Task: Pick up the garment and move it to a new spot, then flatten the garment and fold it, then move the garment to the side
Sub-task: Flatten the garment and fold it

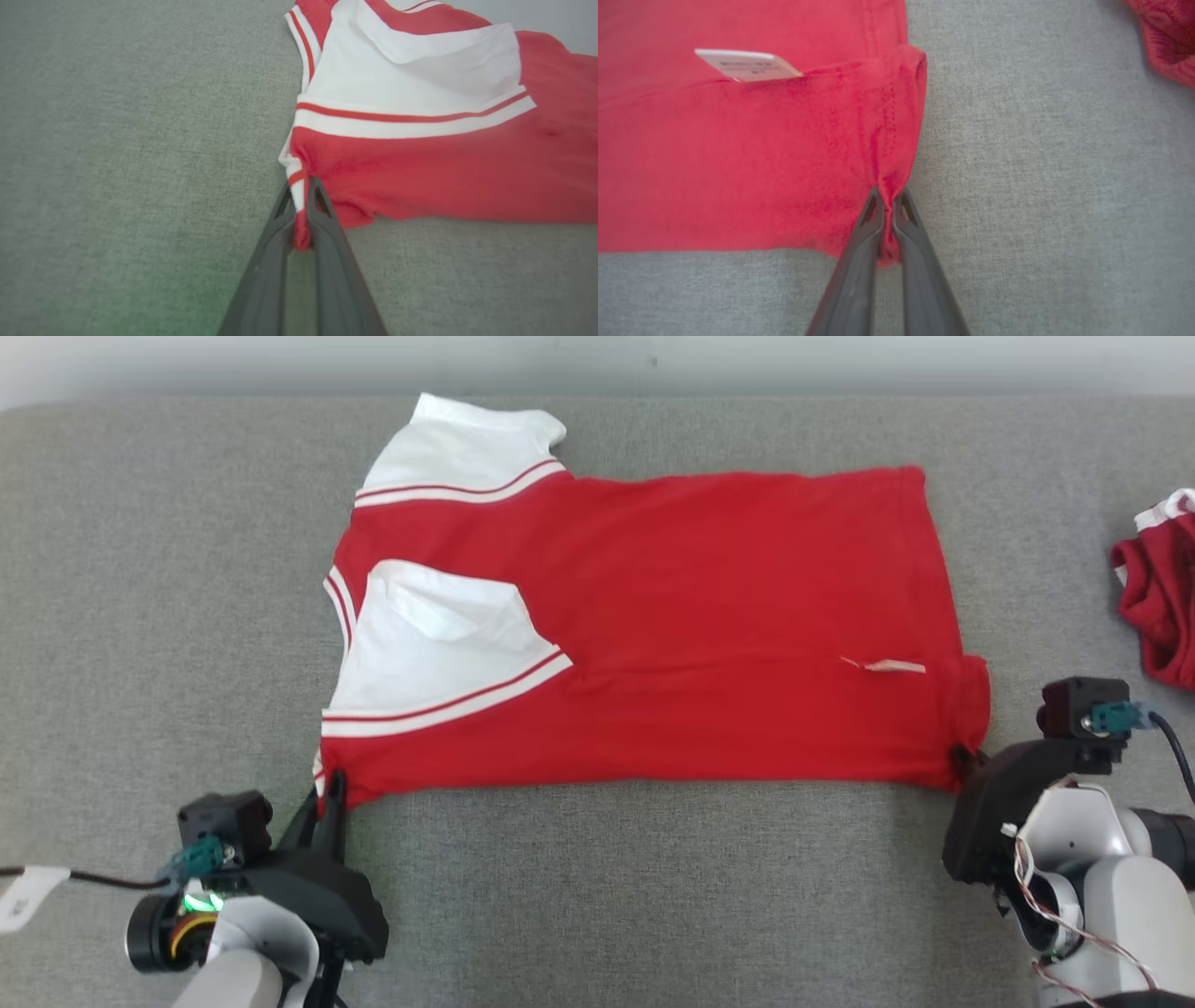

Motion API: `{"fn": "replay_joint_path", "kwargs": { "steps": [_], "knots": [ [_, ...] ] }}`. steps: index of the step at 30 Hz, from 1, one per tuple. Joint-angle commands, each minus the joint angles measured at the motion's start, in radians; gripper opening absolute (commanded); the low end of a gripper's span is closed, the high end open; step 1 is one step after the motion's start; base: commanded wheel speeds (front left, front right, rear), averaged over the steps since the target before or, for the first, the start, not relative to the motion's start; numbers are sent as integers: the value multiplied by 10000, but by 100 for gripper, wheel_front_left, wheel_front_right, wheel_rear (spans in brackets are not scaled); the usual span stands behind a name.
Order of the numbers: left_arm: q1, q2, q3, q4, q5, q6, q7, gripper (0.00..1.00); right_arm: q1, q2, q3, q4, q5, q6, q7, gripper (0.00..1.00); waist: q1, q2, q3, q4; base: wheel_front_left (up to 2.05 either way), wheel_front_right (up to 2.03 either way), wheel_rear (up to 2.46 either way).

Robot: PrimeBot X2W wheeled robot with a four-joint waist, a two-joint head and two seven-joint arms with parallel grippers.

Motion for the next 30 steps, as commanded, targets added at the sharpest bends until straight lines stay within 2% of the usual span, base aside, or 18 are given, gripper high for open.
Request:
{"fn": "replay_joint_path", "kwargs": {
  "steps": [1, 8, 16, 17, 23, 27, 28, 29, 30],
  "knots": [
    [343, 29, 45, -124, -129, -16, -55, 0, 277, -4, -90, -112, 44, 4, 18, 0, -1, -1, -211, -35, 0, 0, 0],
    [1319, 328, 225, -1099, -364, 181, -44, 0, 1223, -5, -251, -1330, 421, 2, 236, 0, -1, -1, -731, -49, 0, 0, 0],
    [3149, 686, 51, -3151, -356, 1039, 508, 0, 3298, -8, -337, -3487, 1075, 2, 965, 0, -1, -1, -1141, -29, 0, 0, 0],
    [3590, 733, 60, -3534, -405, 1264, 598, 0, 3831, -3, -360, -3867, 1313, 2, 1090, 0, -1, -1, -1186, -39, 0, 0, 0],
    [4625, 899, 188, -4118, -539, 1758, 596, 0, 4981, -4, -249, -4131, 1854, 2, 1148, 0, -1, -1, -1233, -43, 0, 0, 0],
    [4832, 886, 162, -3846, -565, 1787, 505, 0, 5163, -7, -185, -3711, 1917, 2, 983, 0, -1, -1, -1235, -48, 0, 0, 0],
    [4830, 865, 127, -3760, -553, 1736, 467, 40, 5146, -4, -117, -3612, 1986, 2, 928, 21, -1, -1, -1239, -65, 0, 0, 0],
    [4795, 823, 121, -3644, -519, 1738, 399, 100, 5107, -6, -89, -3478, 2064, 2, 873, 100, -1, -1, -1242, -75, 0, 0, 0],
    [4788, 772, 125, -3473, -529, 1783, 377, 100, 5066, -6, -45, -3373, 2045, 2, 818, 100, -1, -1, -1251, -84, 0, 0, 0]
  ]
}}
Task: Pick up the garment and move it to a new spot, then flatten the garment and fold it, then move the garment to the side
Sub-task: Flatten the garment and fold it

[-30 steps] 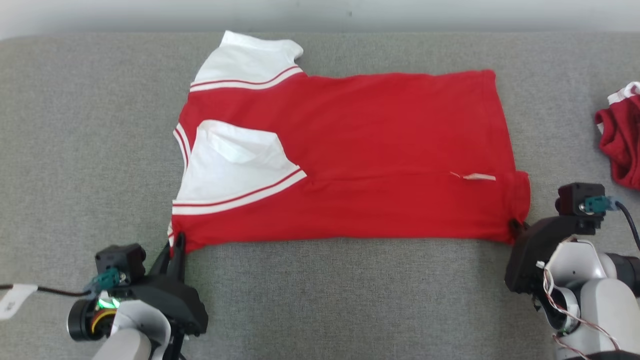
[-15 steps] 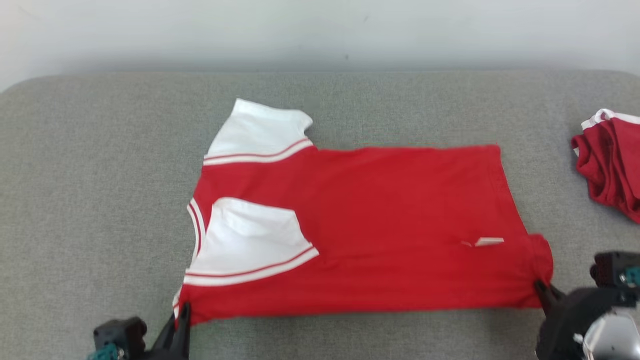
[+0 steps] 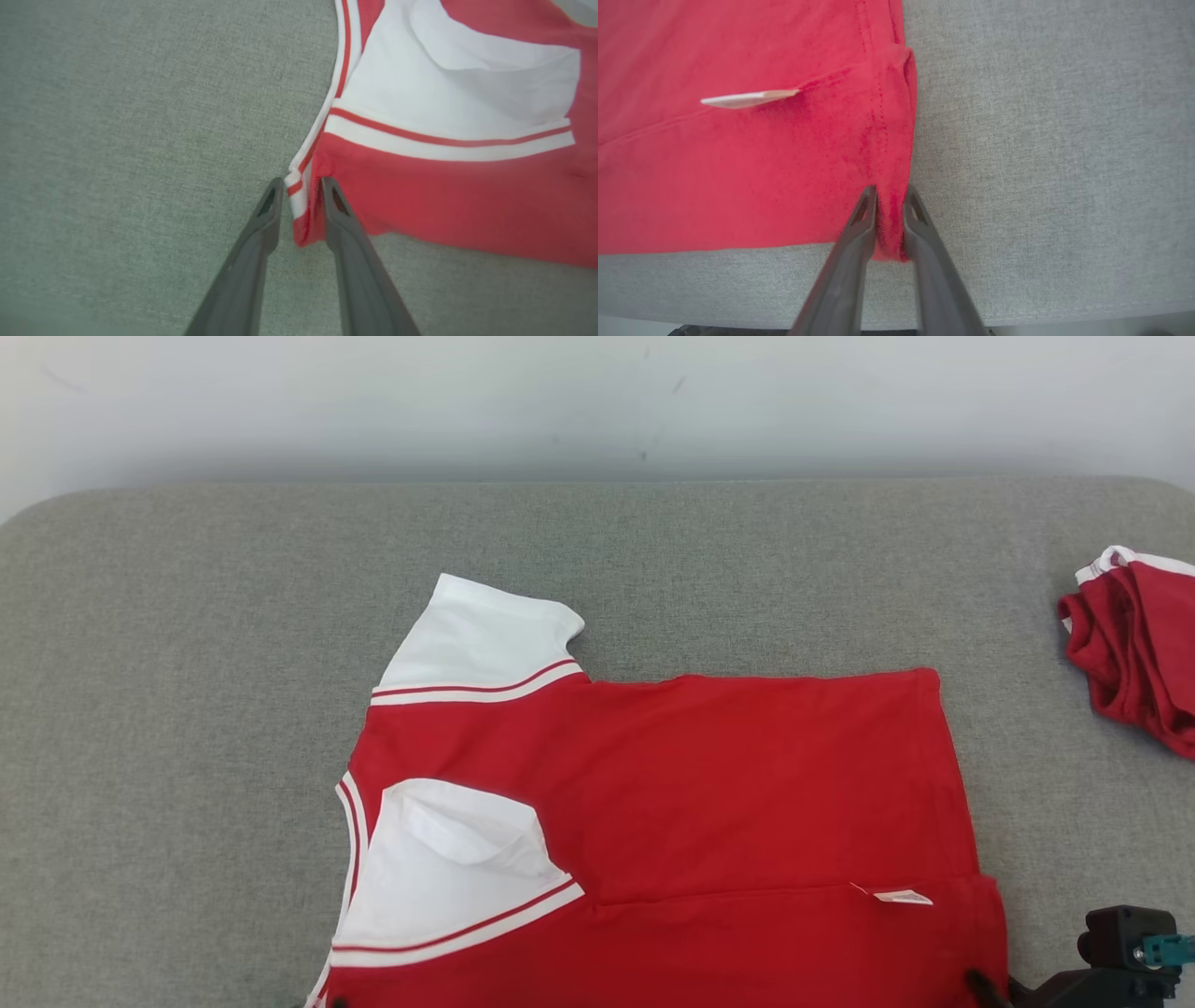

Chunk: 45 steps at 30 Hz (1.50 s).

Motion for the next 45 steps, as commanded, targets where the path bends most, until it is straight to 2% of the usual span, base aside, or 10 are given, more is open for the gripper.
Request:
{"fn": "replay_joint_path", "kwargs": {
  "steps": [1, 5, 13, 19, 22, 24, 25, 33, 41, 45],
  "knots": [
    [20, -37, -43, 236, 3, 1, -16, 100, -53, -9, 49, 138, 10, 1, -101, 100, 1, 0, -23, -19, 0, 0, 0],
    [-38, -137, 52, 544, -154, -2, -63, 100, -332, -12, 127, 243, -306, 1, -433, 100, 1, 0, -73, -39, 0, 0, 0],
    [-594, 414, 553, 101, 12, 43, -246, 100, -1146, -4, 225, -332, -1107, 1, -662, 100, 1, 0, -92, -45, 0, 0, 0],
    [-2256, 1038, 274, -297, 659, -176, 480, 100, -2435, -427, 647, -713, -1507, 1, -457, 100, 1, 0, 300, -83, 0, 0, 0],
    [-3297, 1061, -71, -197, 998, -428, 912, 100, -2998, -624, 795, -616, -1627, 1, -514, 100, 1, 0, 527, -96, 0, 0, 0],
    [-4848, 879, -581, 364, 1328, -869, 1585, 100, -3917, -935, 1157, -308, -1667, 1, -379, 100, 1, 0, 943, -158, 0, 0, 0],
    [-4848, 879, -581, 364, 1328, -869, 1585, 100, -3917, -935, 1157, -308, -1667, 1, -379, 100, 1, 0, 943, -158, 0, 0, 0],
    [-8689, 205, -1417, 3015, 1848, -2013, 2989, 100, -6227, -1582, 2382, 554, -1407, 1, -221, 100, 1, 0, 2239, -602, 0, 0, 0],
    [-10717, -87, -1691, 5120, 2239, -2371, 3484, 100, -7335, -1581, 3303, 1174, -1315, 1, -701, 100, 1, 0, 3161, -1252, 0, 0, 0],
    [-11230, 8, -1786, 5816, 2413, -2337, 3606, 100, -7470, -1582, 3512, 1329, -1282, 1, -919, 100, 1, 0, 3367, -1486, 0, 0, 0]
  ]
}}
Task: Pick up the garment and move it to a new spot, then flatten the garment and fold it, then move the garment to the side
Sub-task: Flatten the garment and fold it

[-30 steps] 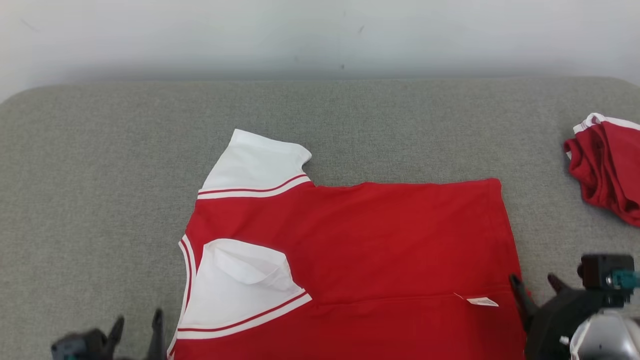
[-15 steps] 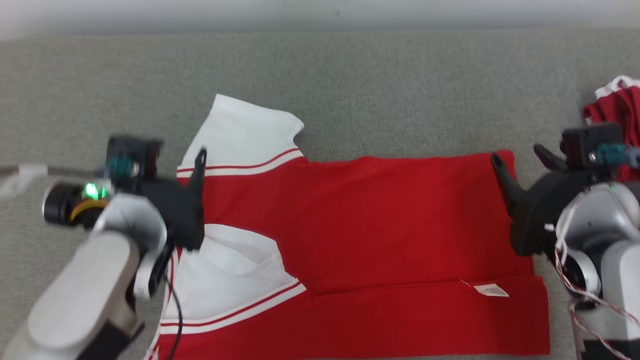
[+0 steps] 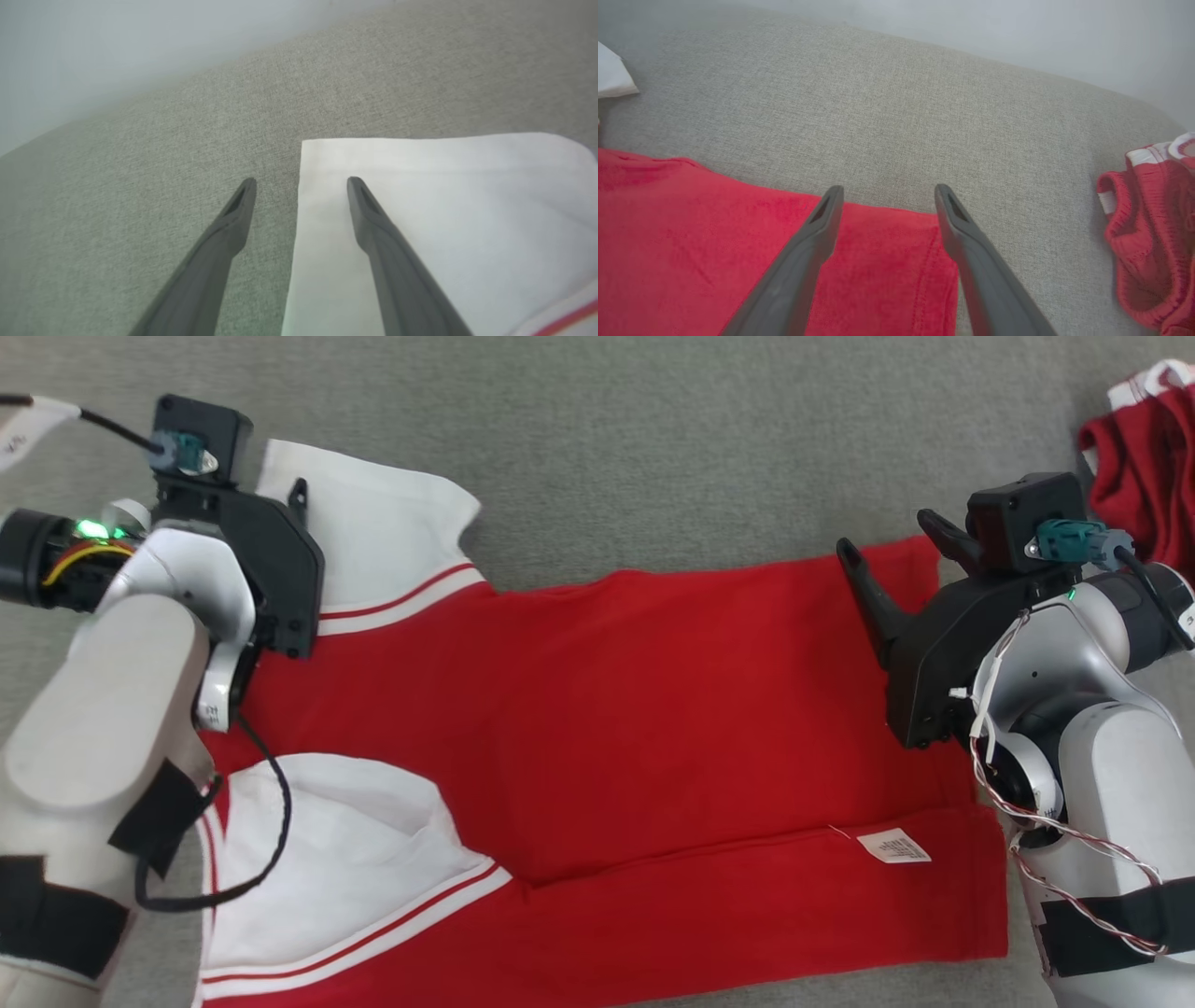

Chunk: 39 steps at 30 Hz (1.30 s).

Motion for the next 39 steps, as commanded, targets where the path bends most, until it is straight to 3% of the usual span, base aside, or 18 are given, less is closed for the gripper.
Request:
{"fn": "replay_joint_path", "kwargs": {
  "steps": [1, 12, 13, 14, 15, 16, 19, 22, 24, 25, 26, 33, 39],
  "knots": [
    [-169, 65, 18, 139, 49, 48, 35, 100, -73, -11, 19, 12, 34, 1, -72, 100, -3, -2, 376, -384, 0, 0, 0],
    [-629, 108, 11, 1060, -211, -194, 514, 100, 204, -73, -7, 18, 11, 1, -112, 100, -3, -2, 273, -460, 0, 0, 0],
    [-639, 94, 31, 1096, -295, -228, 580, 81, 185, -65, 7, 3, 21, 1, -98, 100, -3, -2, 279, -466, 0, 0, 0],
    [-626, 64, 37, 1121, -341, -246, 645, 49, 169, -60, 28, -14, 31, 1, -97, 100, -3, -2, 284, -470, 0, 0, 0],
    [-610, 53, 30, 1131, -336, -227, 694, 35, 154, -61, 51, -31, 41, 1, -79, 100, -3, -2, 291, -475, 0, 0, 0],
    [-590, 86, 40, 1139, -347, -209, 694, 29, 140, -66, 76, -47, 53, 1, -55, 100, -3, -2, 300, -489, 0, 0, 0],
    [-562, 192, 69, 1183, -363, -175, 595, 37, 95, -76, 134, -76, 91, 1, -26, 100, -3, -2, 334, -551, 0, 0, 0],
    [-537, 220, 70, 1216, -371, -135, 545, 38, 68, -71, 154, -86, 111, 1, -8, 100, -3, -2, 369, -593, 0, 0, 0],
    [-570, 245, 72, 1274, -394, -116, 550, 33, 40, -88, 129, -105, 122, 1, 2, 100, -3, -2, 415, -616, 0, 0, 0],
    [-585, 250, 83, 1297, -425, -106, 554, 25, 24, -95, 123, -116, 126, 1, 8, 100, -3, -2, 439, -623, 0, 0, 0],
    [-612, 255, 84, 1308, -437, -108, 547, 0, 7, -97, 108, -125, 126, 1, 24, 100, -3, -2, 471, -623, 0, 0, 0],
    [-568, 161, 295, 1147, -807, -268, 282, 0, -195, -111, -130, -157, 49, 1, 104, 100, -3, -2, 572, -497, 0, 0, 0],
    [-426, 265, 721, 696, -1341, -470, -20, 0, -266, -161, -959, -297, -609, 1, 745, 100, -3, -2, 548, -269, 0, 0, 0]
  ]
}}
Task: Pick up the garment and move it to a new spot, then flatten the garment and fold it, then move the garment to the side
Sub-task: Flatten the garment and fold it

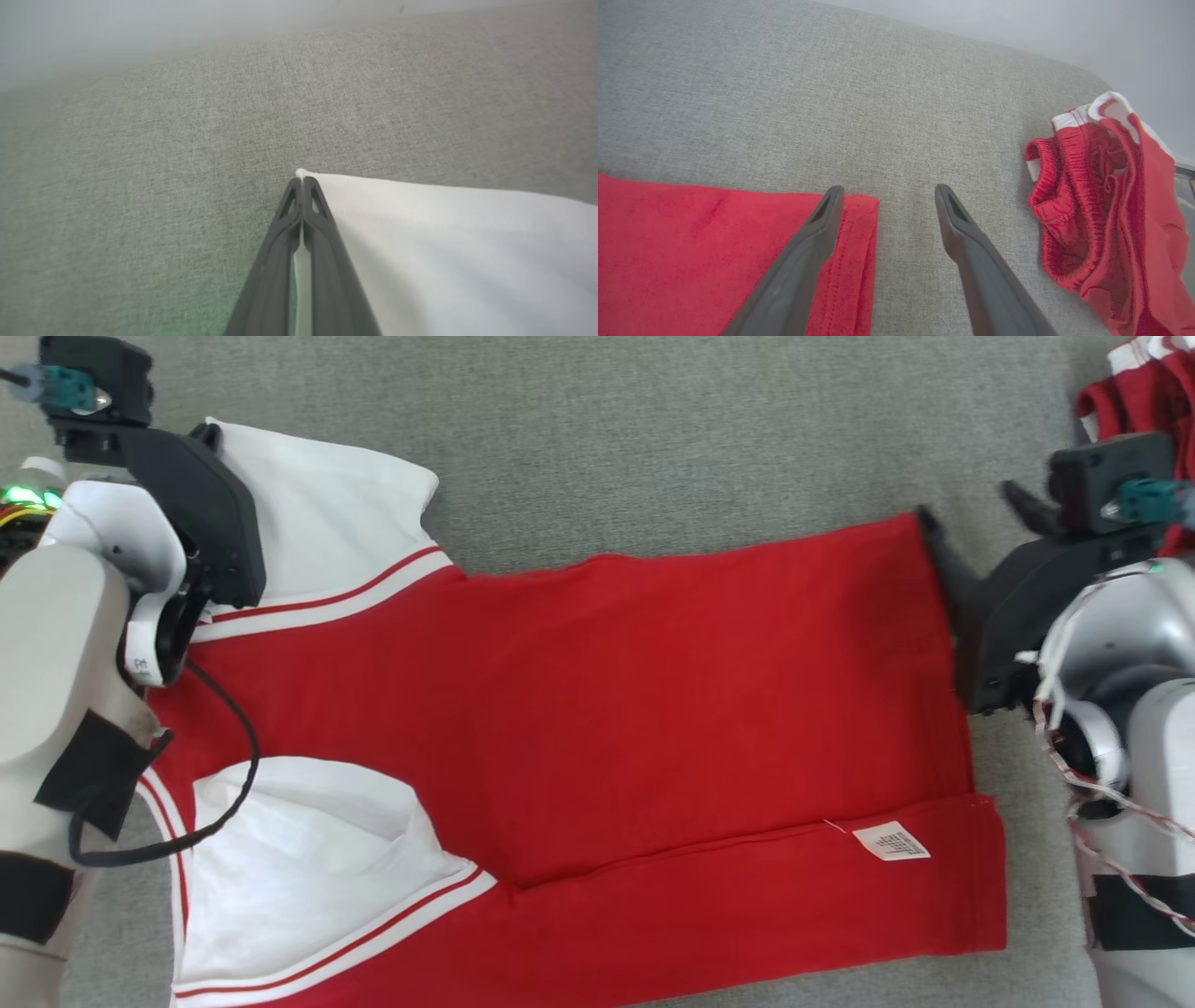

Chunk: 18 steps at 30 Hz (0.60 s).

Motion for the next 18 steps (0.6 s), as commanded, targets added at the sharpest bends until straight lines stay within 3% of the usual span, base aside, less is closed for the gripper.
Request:
{"fn": "replay_joint_path", "kwargs": {
  "steps": [1, 9, 17, 18],
  "knots": [
    [242, 116, 84, -85, -111, -11, -58, 0, 5, -6, -166, -34, -189, 1, 148, 100, 0, -1, -14, 90, 0, 0, 0],
    [363, 307, 139, -516, -261, 62, 0, 0, 215, -113, -340, 178, -208, 1, 559, 100, 0, -1, 75, 280, 0, 0, 0],
    [215, 315, 106, -827, -254, 134, -65, 0, -570, -902, 694, 861, 90, 1, 933, 100, 0, -1, 291, 314, 0, 0, 0],
    [214, 301, 87, -848, -255, 142, -63, 0, -647, -982, 797, 952, 132, 1, 1040, 94, 0, -1, 306, 318, 0, 0, 0]
  ]
}}
